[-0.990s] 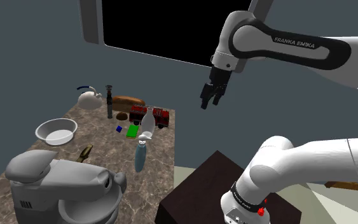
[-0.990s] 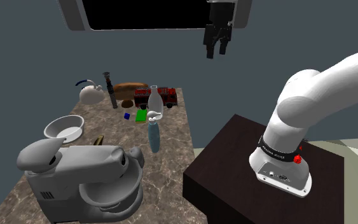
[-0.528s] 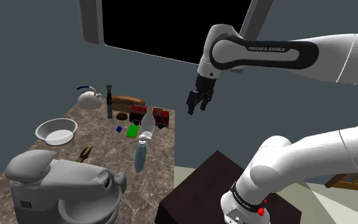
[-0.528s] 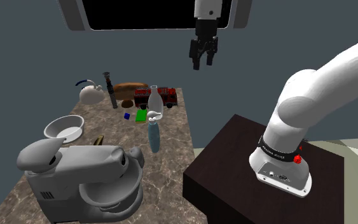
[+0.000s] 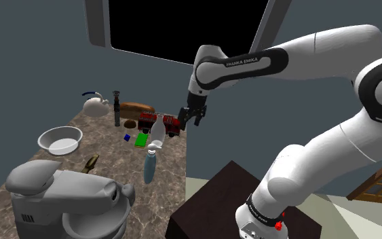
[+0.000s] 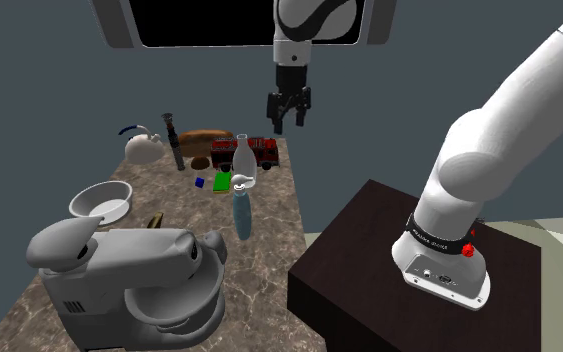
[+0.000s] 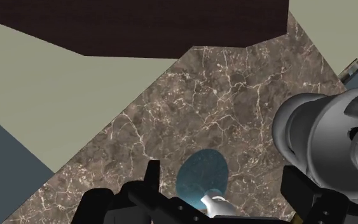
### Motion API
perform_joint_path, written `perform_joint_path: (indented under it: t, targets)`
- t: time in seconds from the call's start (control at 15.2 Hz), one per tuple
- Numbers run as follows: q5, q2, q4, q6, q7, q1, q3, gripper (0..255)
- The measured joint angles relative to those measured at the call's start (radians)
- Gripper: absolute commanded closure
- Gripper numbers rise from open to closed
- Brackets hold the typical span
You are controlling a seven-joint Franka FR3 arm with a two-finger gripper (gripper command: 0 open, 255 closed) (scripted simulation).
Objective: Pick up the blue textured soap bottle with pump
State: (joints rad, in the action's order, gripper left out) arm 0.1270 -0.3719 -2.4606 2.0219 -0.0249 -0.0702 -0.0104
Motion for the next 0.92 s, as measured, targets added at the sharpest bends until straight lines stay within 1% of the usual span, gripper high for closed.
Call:
perform_joint_path:
  t: [0.13, 0.4, 0.59, 0.92]
  targets:
    - [0.012, 0.072, 0.014, 0.058, -0.001, -0.007, 0.005, 0]
    - [0.037, 0.243, 0.083, 0.159, -0.01, -0.023, 0.02, 0]
    - [0.052, 0.349, 0.128, 0.218, -0.01, -0.031, 0.027, 0]
    - [0.073, 0.555, 0.259, 0.292, -0.021, -0.046, 0.041, 0]
